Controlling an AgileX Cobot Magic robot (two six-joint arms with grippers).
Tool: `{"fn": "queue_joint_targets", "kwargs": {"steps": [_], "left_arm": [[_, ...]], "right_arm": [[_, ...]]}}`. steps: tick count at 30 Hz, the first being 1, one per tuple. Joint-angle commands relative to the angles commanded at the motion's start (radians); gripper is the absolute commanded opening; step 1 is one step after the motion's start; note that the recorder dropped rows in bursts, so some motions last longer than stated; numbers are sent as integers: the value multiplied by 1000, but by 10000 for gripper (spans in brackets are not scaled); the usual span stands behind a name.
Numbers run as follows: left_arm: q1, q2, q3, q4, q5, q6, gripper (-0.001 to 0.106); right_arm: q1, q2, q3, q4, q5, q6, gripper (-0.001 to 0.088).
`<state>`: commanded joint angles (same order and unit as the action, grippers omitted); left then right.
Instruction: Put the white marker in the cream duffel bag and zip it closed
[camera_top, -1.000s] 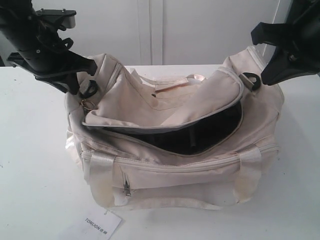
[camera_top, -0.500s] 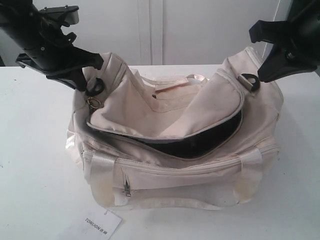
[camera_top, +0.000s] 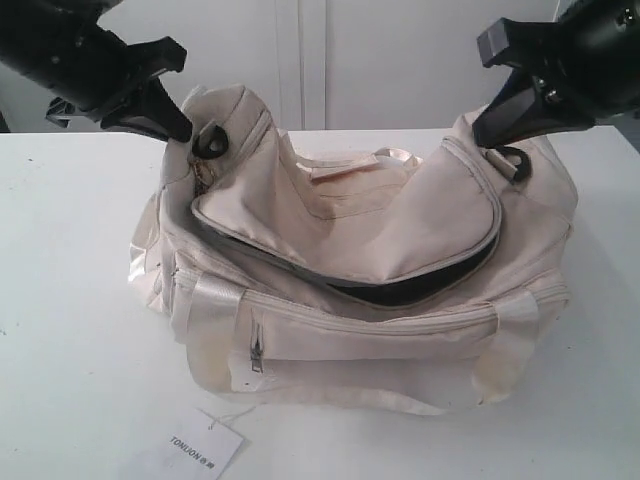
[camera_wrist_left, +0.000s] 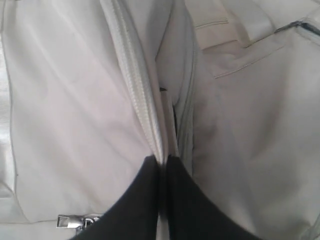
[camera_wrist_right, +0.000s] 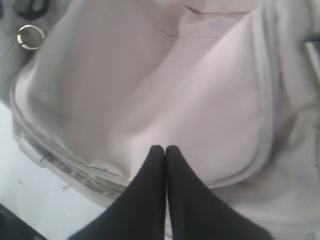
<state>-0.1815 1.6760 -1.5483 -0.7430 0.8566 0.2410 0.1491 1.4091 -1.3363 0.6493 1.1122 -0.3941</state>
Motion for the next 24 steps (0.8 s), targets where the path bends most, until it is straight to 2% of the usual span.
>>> {"fn": "queue_joint_targets", "kwargs": {"steps": [6,12,13,17,21,24], "left_arm": [[19,0,0,-40,31,82,0],[19,0,0,-89,55,151,0],[19,0,0,-113,57,179,0],[19,0,0,-132,57,185,0],[19,0,0,-132,57,185,0],[19,0,0,-132,57,185,0]], "right_arm": [[101,0,0,72,-52,-123,0],[224,8,0,82,-192,-156,0],[267,23,0,88,-238,-156,0],[371,121,0,102,-331,-156,0],[429,226,0,119,-443,-156,0],[448,301,0,120,-462,-156,0]]}}
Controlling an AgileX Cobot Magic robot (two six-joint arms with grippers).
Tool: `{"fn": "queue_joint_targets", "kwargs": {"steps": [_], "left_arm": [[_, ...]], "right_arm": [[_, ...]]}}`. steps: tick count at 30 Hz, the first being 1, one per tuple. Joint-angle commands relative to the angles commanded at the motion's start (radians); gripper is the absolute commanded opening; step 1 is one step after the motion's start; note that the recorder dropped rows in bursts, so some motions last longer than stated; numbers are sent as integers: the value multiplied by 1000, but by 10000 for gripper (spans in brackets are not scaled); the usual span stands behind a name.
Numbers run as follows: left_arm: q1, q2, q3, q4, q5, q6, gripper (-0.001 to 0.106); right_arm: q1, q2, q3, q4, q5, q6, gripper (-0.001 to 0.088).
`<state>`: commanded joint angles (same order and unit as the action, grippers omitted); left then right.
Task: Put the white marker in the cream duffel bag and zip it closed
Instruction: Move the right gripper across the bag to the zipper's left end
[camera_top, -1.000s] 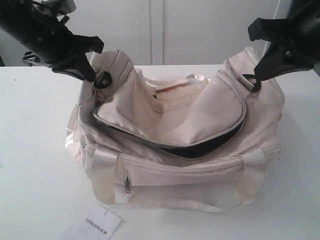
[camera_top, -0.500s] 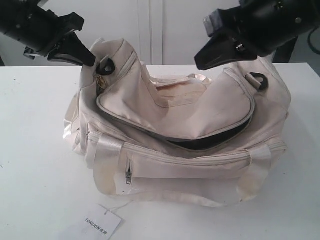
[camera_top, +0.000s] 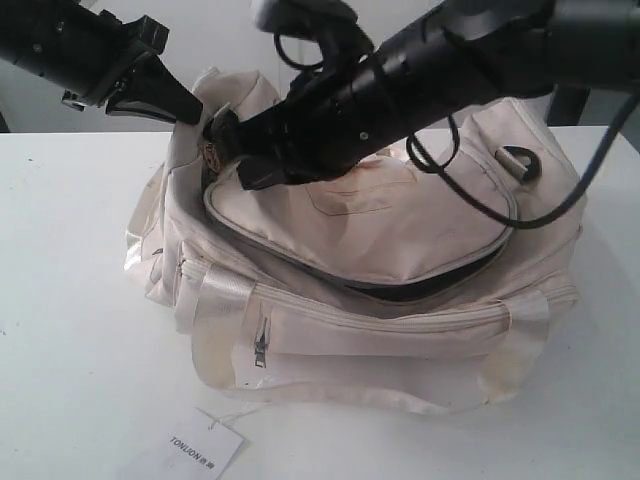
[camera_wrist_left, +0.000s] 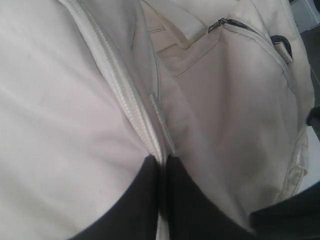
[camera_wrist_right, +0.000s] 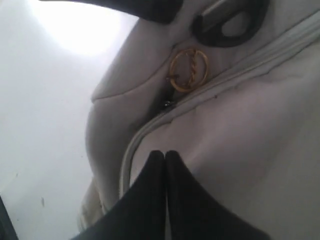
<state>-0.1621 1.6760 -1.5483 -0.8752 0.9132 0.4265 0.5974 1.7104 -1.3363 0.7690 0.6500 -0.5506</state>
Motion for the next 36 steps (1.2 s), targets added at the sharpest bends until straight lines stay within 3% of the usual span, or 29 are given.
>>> {"fn": "queue_joint_targets", "kwargs": {"steps": [9,21,29,32,36], "left_arm": [[0,0,0,0,7,0,0],[0,0,0,2,21,19,0],[0,0,0,2,25,19,0],[0,0,0,0,25,19,0],[0,0,0,0,25,19,0]], "right_arm": [[0,76,0,-2,-22,0,0],[0,3,0,-4,-39,13,0],[0,-47,-2,-4,-152,211,1],[0,-38,-2,-1,-183,258,51],[0,-24,-6,70,-199,267,200]]}}
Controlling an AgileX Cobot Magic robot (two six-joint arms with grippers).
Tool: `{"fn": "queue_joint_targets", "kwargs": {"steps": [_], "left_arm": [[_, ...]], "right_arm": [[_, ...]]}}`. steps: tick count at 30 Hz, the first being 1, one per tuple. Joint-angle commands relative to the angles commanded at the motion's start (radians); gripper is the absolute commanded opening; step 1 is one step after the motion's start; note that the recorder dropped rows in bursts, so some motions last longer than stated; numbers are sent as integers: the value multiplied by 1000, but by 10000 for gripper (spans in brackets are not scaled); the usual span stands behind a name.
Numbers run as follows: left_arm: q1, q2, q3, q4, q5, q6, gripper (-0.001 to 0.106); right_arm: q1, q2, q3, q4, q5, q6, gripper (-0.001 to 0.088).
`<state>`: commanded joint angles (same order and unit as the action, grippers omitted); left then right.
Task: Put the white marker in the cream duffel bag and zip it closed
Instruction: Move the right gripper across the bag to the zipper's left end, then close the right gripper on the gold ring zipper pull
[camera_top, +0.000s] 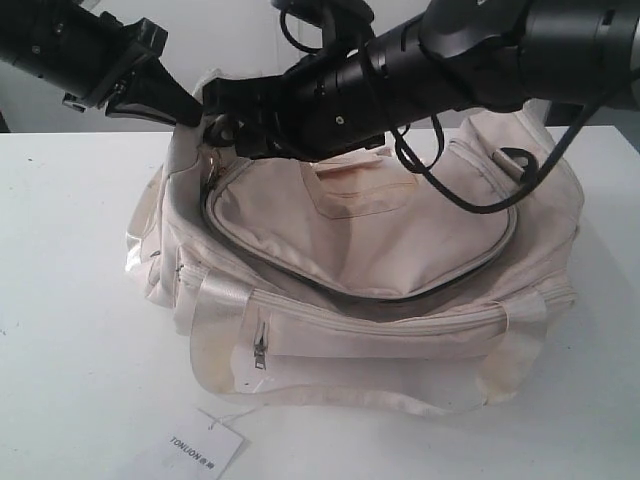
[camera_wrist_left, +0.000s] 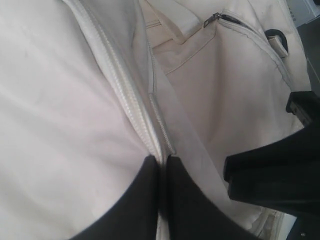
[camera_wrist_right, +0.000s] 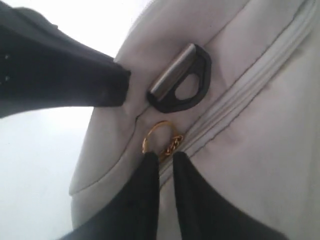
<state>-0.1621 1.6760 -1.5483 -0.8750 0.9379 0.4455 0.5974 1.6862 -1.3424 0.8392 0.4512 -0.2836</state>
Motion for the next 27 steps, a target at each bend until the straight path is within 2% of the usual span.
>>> {"fn": "queue_joint_targets", "kwargs": {"steps": [3,7,13,18,21,27], "left_arm": [[0,0,0,0,0,0,0],[0,0,0,0,0,0,0],[0,0,0,0,0,0,0],[0,0,0,0,0,0,0],[0,0,0,0,0,0,0],[0,0,0,0,0,0,0]], "right_arm": [[0,1,-5,46,-13,0,304],[0,15,-33,49,-9,0,371],[0,82,-65,49,5,23,372],[0,91,-65,66,8,27,378],[0,91,-67,68,22,27,427],[0,102,-67,60,27,27,430]]}}
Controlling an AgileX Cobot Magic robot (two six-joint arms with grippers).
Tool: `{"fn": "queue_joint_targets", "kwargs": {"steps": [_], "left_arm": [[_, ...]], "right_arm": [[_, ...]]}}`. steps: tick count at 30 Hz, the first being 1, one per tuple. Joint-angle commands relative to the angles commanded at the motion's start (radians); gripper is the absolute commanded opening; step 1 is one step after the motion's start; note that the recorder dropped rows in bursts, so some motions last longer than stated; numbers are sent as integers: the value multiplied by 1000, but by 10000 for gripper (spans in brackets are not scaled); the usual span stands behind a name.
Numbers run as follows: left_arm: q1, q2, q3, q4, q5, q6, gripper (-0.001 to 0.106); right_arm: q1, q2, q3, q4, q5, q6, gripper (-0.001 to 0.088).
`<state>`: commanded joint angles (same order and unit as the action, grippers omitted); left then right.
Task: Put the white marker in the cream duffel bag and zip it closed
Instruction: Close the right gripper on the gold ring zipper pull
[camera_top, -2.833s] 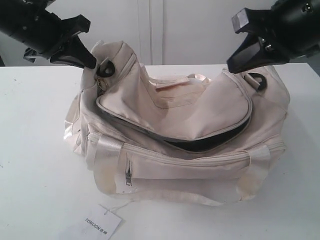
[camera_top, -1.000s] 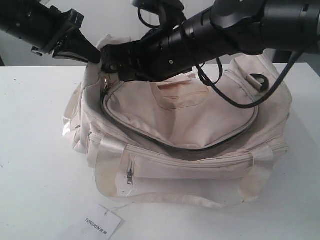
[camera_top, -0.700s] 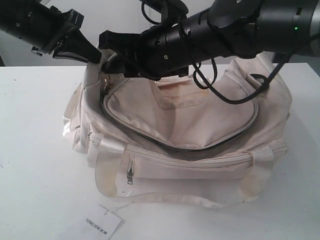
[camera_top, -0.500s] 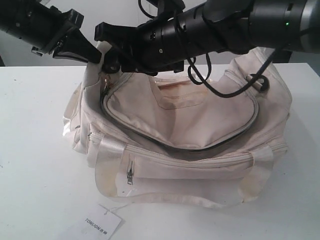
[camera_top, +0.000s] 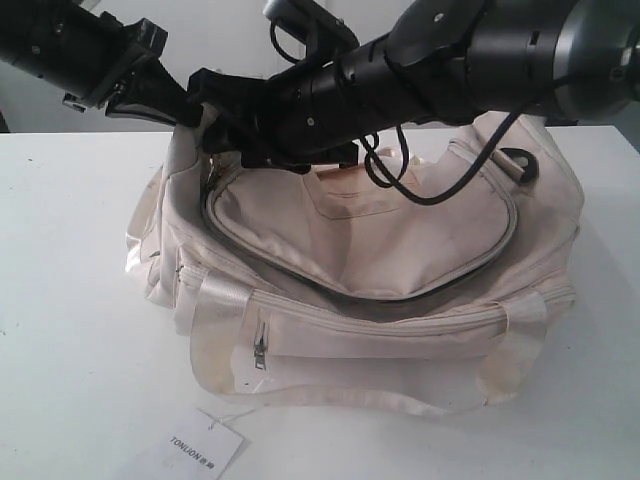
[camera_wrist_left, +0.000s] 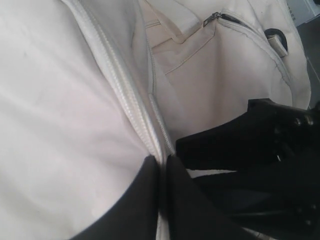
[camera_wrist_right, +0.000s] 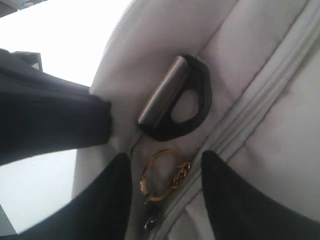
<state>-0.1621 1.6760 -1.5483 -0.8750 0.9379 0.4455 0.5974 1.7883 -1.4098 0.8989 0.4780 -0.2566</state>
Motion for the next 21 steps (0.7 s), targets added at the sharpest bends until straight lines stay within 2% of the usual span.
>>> {"fn": "queue_joint_targets", "kwargs": {"steps": [3,8,10,14,21], "left_arm": [[0,0,0,0,2,0,0],[0,0,0,0,2,2,0],[0,0,0,0,2,4,0],[0,0,0,0,2,4,0],[0,0,0,0,2,4,0]], "right_arm": [[0,7,0,-27,30,37,430],[0,2,0,-249,68,224,430],[0,0,0,-291,73,257,430],[0,0,0,-287,55,264,430],[0,0,0,-185,14,264,429]]}}
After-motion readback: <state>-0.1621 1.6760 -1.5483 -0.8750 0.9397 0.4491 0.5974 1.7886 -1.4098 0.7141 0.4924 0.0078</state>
